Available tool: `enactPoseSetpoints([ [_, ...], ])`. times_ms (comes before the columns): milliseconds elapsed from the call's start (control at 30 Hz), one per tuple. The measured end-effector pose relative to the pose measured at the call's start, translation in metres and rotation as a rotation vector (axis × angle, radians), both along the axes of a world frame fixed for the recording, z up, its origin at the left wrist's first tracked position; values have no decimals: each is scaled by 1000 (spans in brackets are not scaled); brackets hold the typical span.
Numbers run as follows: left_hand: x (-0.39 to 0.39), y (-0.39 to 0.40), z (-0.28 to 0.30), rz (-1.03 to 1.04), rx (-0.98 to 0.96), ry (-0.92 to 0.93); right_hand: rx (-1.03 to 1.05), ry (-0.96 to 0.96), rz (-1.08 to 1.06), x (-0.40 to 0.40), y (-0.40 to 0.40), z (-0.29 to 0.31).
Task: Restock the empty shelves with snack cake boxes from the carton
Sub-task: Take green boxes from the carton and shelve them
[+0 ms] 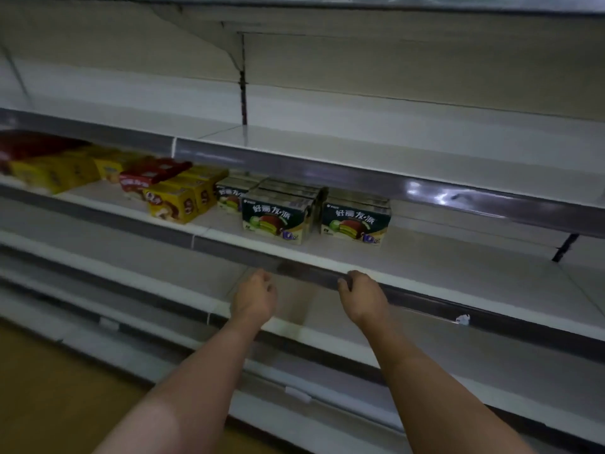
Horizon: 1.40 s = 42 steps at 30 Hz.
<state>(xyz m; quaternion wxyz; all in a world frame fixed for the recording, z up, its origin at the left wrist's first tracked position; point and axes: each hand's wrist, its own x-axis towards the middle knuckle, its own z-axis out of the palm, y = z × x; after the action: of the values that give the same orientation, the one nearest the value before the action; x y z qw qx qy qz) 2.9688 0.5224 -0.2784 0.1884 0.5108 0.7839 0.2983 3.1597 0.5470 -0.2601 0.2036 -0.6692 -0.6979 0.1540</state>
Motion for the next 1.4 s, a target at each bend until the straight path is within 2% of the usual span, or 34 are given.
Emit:
enactPoseSetpoints([
  [133, -37, -59, -19, 129, -13, -4, -126, 29, 166, -26, -21, -18],
  [233, -67, -108, -33, 247, -94, -20, -239, 23, 277, -55, -47, -35],
  [567, -173, -278, -65, 653, -165, -87, -365, -95, 646, -208, -136, -61],
  [733, -233, -366, -76, 840, -204, -97, -342, -109, 823, -298, -198, -71],
  [933, -299, -463, -87, 1005, -243, -121, -373, -148, 970, -397, -277, -88],
  [1100, -346, -528, -98, 1062, -302, -156, -420, -186, 1003, -466, -332, -97],
  [1400, -410, -581, -117, 1208, -248, -211, -462, -132, 1209, -570, -397, -107],
])
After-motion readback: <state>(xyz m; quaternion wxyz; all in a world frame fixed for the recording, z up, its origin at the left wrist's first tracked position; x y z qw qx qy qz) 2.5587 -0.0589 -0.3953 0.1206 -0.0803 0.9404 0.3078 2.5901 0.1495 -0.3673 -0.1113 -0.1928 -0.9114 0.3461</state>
